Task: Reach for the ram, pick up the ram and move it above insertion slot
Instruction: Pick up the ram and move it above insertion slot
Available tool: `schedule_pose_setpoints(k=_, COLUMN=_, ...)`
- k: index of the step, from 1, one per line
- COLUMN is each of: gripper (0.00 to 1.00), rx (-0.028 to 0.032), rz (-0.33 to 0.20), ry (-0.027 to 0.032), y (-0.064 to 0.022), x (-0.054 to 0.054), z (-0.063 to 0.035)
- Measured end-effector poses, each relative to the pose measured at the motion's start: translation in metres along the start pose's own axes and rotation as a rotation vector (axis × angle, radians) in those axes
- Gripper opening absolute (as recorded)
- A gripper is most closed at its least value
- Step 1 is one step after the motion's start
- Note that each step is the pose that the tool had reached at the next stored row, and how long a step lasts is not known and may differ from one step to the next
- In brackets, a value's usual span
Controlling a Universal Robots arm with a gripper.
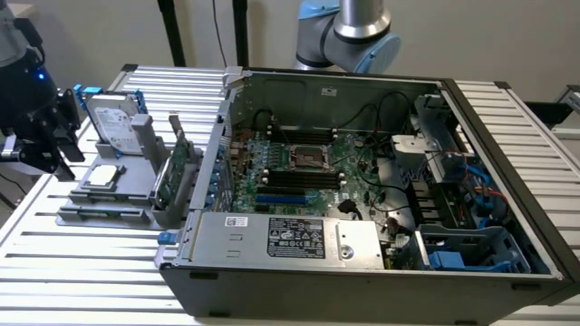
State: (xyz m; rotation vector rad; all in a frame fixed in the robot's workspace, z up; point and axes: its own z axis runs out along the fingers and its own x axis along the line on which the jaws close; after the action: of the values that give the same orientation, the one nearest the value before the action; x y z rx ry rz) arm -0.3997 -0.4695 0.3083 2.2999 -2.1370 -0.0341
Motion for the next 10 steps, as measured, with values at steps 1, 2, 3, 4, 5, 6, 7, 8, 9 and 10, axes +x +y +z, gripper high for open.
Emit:
schedule_pose_setpoints(k=1, gripper=0.42, rx=0.0000, rz=0.000, ry=0.0000, y=0.0000, x=0.000, z=0.0018)
schedule_pose_setpoints(k=2, gripper=0.42, rx=0.0000, rz=0.000, ry=0.0000, y=-0.0001, x=0.000, z=0.0037)
schedule_pose_setpoints(k=3, gripper=0.42, rx=0.0000, rz=0.000, ry=0.0000, y=-0.0003, x=0.000, z=0.0056)
schedule_pose_setpoints(k=4, gripper=0.42, rx=0.0000, rz=0.000, ry=0.0000, y=-0.0005, x=0.000, z=0.0074)
schedule_pose_setpoints(k=5, gripper=0.42, rx=0.0000, rz=0.000, ry=0.0000, y=-0.0009, x=0.000, z=0.0092)
schedule_pose_setpoints(k=6, gripper=0.42, rx=0.0000, rz=0.000, ry=0.0000, y=-0.0014, x=0.000, z=0.0110)
schedule_pose_setpoints(k=7, gripper=0.42, rx=0.0000, rz=0.000, ry=0.0001, y=-0.0021, x=0.001, z=0.0128)
schedule_pose_setpoints(k=8, gripper=0.42, rx=-0.0001, rz=0.000, ry=0.0001, y=-0.0032, x=0.001, z=0.0145)
schedule_pose_setpoints(k=9, gripper=0.42, rx=-0.0002, rz=0.000, ry=0.0001, y=-0.0044, x=0.001, z=0.0162)
schedule_pose_setpoints(k=10, gripper=0.42, rx=-0.0001, rz=0.000, ry=0.0001, y=-0.0057, x=0.001, z=0.0180)
